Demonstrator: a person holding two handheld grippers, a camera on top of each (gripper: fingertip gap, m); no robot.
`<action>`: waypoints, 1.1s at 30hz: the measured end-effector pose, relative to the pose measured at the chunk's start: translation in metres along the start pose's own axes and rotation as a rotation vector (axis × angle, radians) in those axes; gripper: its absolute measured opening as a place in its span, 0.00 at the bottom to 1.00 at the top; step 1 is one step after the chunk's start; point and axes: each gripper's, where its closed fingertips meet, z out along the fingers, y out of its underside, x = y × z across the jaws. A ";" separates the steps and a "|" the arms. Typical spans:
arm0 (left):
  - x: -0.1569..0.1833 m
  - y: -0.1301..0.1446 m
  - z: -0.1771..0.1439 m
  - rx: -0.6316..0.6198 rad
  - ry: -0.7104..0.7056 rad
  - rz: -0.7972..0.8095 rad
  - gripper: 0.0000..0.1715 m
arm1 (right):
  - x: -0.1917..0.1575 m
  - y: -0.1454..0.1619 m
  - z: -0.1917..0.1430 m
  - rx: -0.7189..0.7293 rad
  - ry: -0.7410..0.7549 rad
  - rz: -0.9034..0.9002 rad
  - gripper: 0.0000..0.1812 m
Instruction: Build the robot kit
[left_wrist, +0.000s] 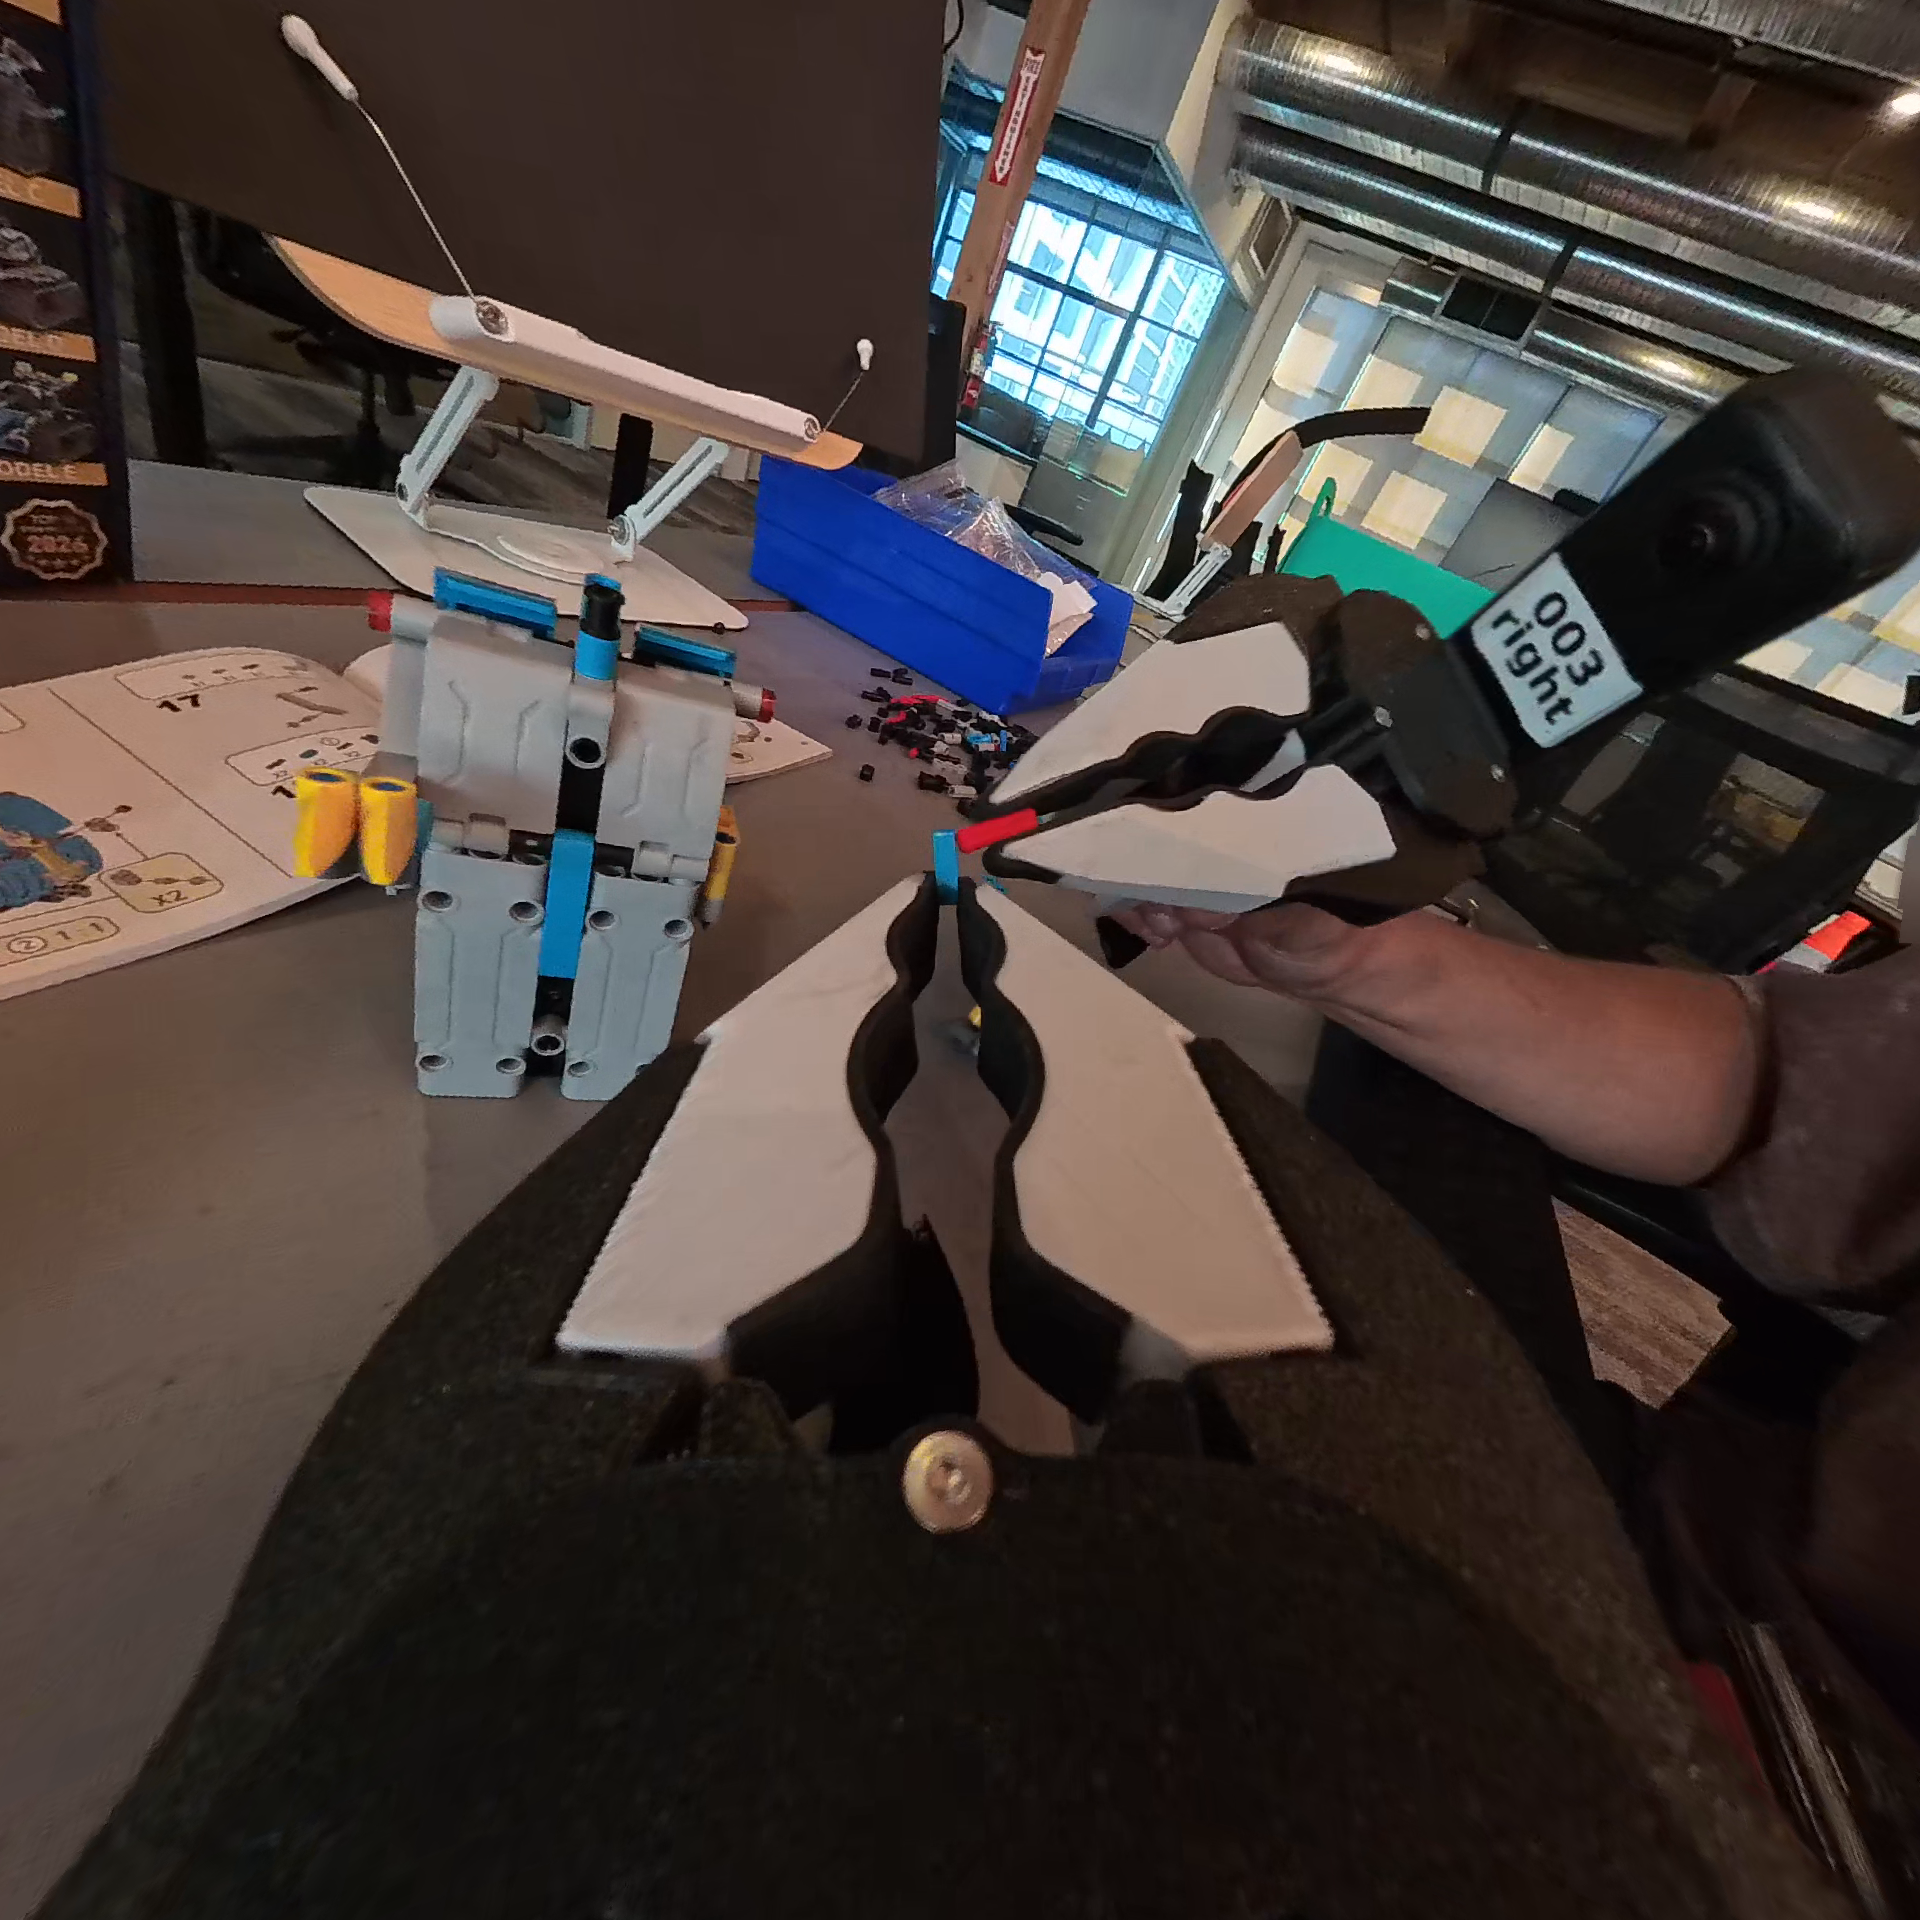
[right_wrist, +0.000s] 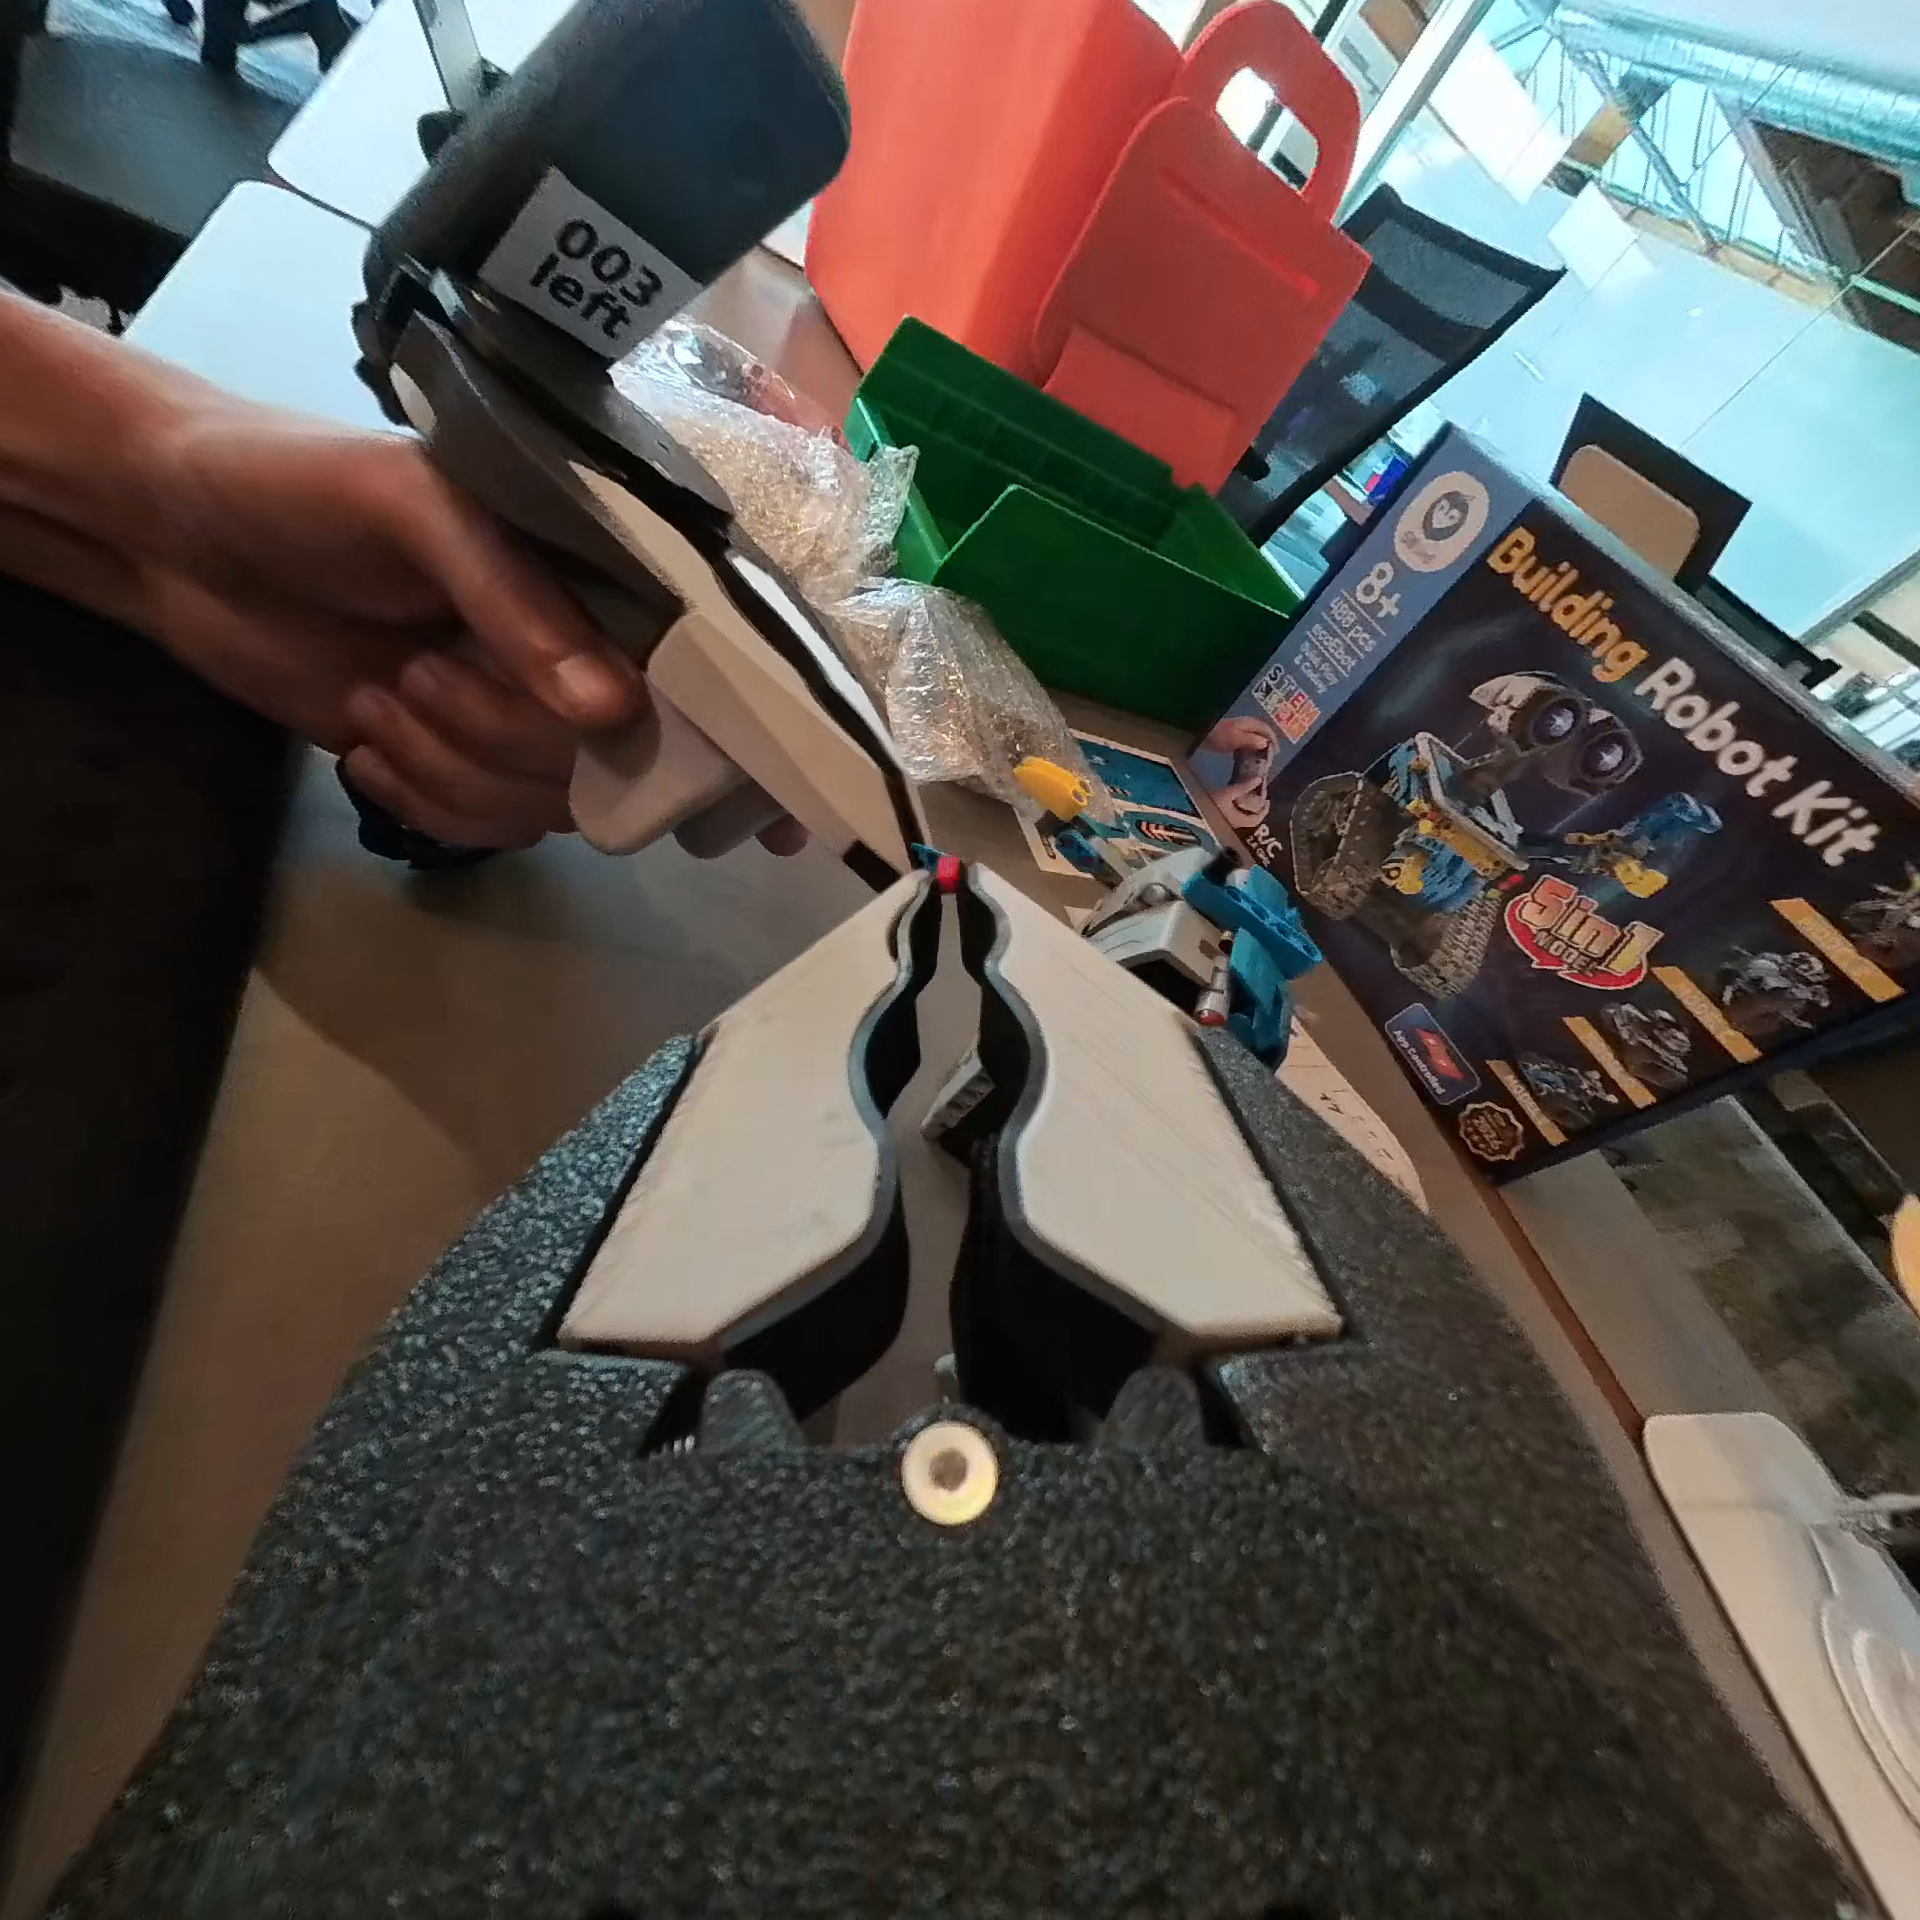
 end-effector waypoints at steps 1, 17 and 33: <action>-0.001 0.000 0.000 0.000 -0.006 0.002 0.02 | 0.000 0.000 0.001 -0.009 0.010 -0.015 0.02; -0.007 0.001 0.000 -0.022 -0.107 0.147 0.02 | 0.002 0.006 0.005 -0.148 0.158 -0.242 0.02; 0.005 0.011 -0.004 -0.101 -0.071 0.341 0.02 | -0.011 0.008 0.000 -0.025 -0.065 0.014 0.02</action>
